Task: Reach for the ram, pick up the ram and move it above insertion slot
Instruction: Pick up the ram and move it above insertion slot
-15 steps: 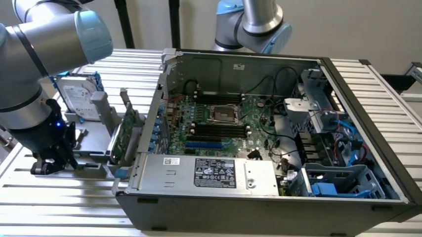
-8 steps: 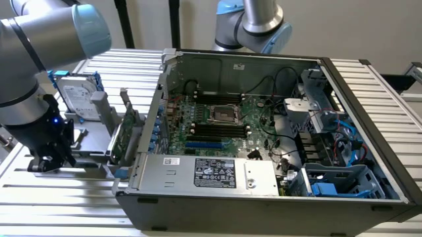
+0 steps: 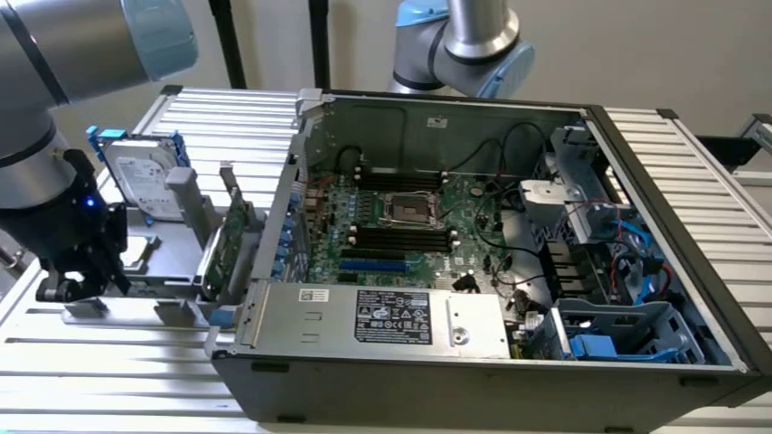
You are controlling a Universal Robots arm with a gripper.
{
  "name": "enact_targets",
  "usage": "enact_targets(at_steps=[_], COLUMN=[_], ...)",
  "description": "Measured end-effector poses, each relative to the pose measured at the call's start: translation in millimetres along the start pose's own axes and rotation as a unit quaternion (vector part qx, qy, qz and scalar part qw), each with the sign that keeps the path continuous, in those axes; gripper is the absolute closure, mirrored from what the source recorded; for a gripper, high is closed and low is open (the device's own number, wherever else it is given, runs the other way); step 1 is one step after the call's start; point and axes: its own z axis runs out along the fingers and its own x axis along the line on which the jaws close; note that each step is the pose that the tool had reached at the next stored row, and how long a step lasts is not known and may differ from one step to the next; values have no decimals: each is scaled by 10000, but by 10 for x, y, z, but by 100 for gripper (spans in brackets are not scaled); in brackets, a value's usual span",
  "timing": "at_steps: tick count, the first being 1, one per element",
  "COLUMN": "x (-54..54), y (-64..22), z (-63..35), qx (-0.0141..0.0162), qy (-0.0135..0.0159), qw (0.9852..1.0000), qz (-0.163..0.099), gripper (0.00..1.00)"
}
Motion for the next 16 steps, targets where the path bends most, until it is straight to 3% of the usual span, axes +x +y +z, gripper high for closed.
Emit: enact_targets(at_steps=[8, 16], x=[-11, -23], y=[-17, -162], z=[-367, -734], qx=[-2, -4], qy=[1, -6], qw=[10000, 10000], qz=[-14, -59], gripper=[87, 87])
